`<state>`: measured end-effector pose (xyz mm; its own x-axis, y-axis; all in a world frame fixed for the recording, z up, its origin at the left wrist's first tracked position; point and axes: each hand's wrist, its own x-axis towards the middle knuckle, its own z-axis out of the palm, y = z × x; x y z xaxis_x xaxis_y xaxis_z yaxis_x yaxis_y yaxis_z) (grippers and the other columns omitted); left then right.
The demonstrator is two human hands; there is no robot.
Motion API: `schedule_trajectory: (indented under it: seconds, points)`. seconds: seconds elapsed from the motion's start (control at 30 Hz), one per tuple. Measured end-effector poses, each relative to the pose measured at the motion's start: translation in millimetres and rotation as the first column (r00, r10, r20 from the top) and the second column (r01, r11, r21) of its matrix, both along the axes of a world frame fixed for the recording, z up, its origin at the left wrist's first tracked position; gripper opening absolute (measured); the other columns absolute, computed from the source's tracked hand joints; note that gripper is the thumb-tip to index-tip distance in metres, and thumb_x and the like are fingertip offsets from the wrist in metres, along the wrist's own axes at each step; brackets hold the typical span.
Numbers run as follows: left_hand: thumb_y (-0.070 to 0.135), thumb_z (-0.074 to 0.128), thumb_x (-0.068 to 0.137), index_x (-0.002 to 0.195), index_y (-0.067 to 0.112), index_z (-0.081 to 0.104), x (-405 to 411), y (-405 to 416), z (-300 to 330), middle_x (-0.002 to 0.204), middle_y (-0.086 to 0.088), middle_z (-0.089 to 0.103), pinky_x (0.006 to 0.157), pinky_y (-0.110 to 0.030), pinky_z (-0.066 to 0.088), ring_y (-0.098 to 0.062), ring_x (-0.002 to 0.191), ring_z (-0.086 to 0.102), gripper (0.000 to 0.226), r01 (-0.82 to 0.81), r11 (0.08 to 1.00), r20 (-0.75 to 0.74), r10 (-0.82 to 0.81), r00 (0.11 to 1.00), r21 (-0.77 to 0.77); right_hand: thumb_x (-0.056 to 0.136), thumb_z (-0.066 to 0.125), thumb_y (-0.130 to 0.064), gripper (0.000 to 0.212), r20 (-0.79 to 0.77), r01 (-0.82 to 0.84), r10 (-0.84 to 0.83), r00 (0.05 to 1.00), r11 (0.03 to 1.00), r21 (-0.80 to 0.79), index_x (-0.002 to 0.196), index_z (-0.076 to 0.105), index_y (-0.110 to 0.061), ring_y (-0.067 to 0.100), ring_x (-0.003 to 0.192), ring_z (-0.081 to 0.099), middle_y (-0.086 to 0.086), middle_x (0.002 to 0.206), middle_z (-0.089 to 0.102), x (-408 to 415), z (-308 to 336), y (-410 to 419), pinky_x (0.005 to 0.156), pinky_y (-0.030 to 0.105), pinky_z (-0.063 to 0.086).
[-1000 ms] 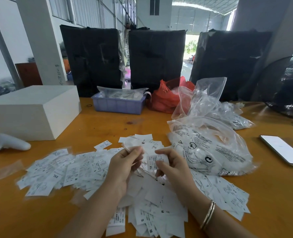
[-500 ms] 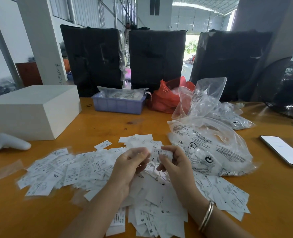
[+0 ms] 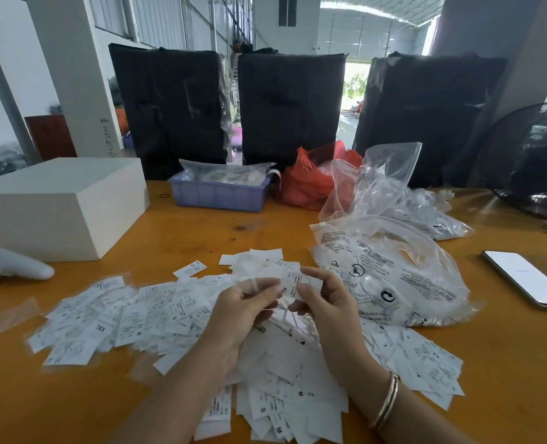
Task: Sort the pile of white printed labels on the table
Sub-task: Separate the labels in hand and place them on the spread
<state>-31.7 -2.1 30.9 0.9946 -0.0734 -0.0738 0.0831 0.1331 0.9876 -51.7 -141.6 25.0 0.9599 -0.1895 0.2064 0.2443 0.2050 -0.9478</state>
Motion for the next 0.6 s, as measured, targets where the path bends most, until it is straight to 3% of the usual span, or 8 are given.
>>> schedule_trajectory:
  seconds: [0.1, 0.27, 0.37, 0.47, 0.6]
  points:
    - [0.022, 0.074, 0.081, 0.090, 0.024, 0.075, -2.3, -0.7, 0.6, 0.085, 0.001, 0.076, 0.068, -0.018, 0.050, -0.003, 0.072, 0.069, 0.009, 0.060, 0.997, -0.009, -0.059, 0.998, 0.041, 0.087, 0.063, -0.004, 0.019, -0.004, -0.009, 0.009, 1.000, 0.998, 0.056, 0.101, 0.065, -0.017, 0.017, 0.063, 0.067, 0.000, 0.065, 0.067, 0.4, 0.3, -1.3, 0.060, 0.019, 0.052]
    - [0.035, 0.069, 0.082, 0.088, 0.032, 0.077, -6.5, -1.1, 2.8, 0.087, -0.002, 0.076, 0.080, -0.028, 0.050, -0.013, 0.082, 0.069, 0.010, 0.137, 0.986, -0.001, -0.137, 0.991, 0.091, 0.089, 0.061, -0.005, 0.021, 0.023, -0.054, 0.057, 0.998, 0.993, -0.105, 0.100, 0.067, -0.022, 0.012, 0.064, 0.065, 0.000, 0.068, 0.069, -1.5, -1.5, 2.8, 0.062, 0.019, 0.052]
    - [0.034, 0.070, 0.083, 0.090, 0.024, 0.078, -5.4, 1.1, 3.6, 0.087, -0.007, 0.075, 0.075, -0.032, 0.053, -0.016, 0.078, 0.067, 0.014, 0.128, 0.989, -0.031, -0.126, 0.992, 0.072, 0.093, 0.054, -0.006, 0.030, 0.014, -0.115, 0.120, 0.993, 0.973, -0.199, 0.108, 0.066, -0.029, 0.006, 0.065, 0.062, -0.007, 0.070, 0.067, -2.4, -1.7, 4.4, 0.064, 0.015, 0.049]
    - [0.025, 0.071, 0.084, 0.092, 0.017, 0.077, -5.4, 1.6, 6.2, 0.085, -0.005, 0.076, 0.060, -0.020, 0.053, -0.012, 0.071, 0.070, 0.013, 0.105, 0.994, -0.033, -0.105, 0.994, 0.000, 0.094, 0.050, -0.002, 0.037, 0.004, -0.101, 0.102, 0.995, 0.990, -0.101, 0.117, 0.058, -0.029, 0.007, 0.066, 0.061, -0.009, 0.079, 0.060, 0.2, -2.6, 4.1, 0.068, 0.020, 0.052]
    - [0.022, 0.071, 0.084, 0.101, 0.019, 0.071, -4.2, 0.7, 6.8, 0.092, 0.001, 0.076, 0.069, -0.020, 0.054, -0.009, 0.078, 0.071, 0.017, 0.053, 0.999, 0.024, -0.054, 0.998, 0.008, 0.090, 0.056, 0.000, 0.018, -0.024, -0.009, 0.010, 1.000, 0.999, 0.054, 0.104, 0.060, -0.012, 0.015, 0.061, 0.063, 0.005, 0.075, 0.060, 1.5, -1.4, -1.0, 0.061, 0.021, 0.052]
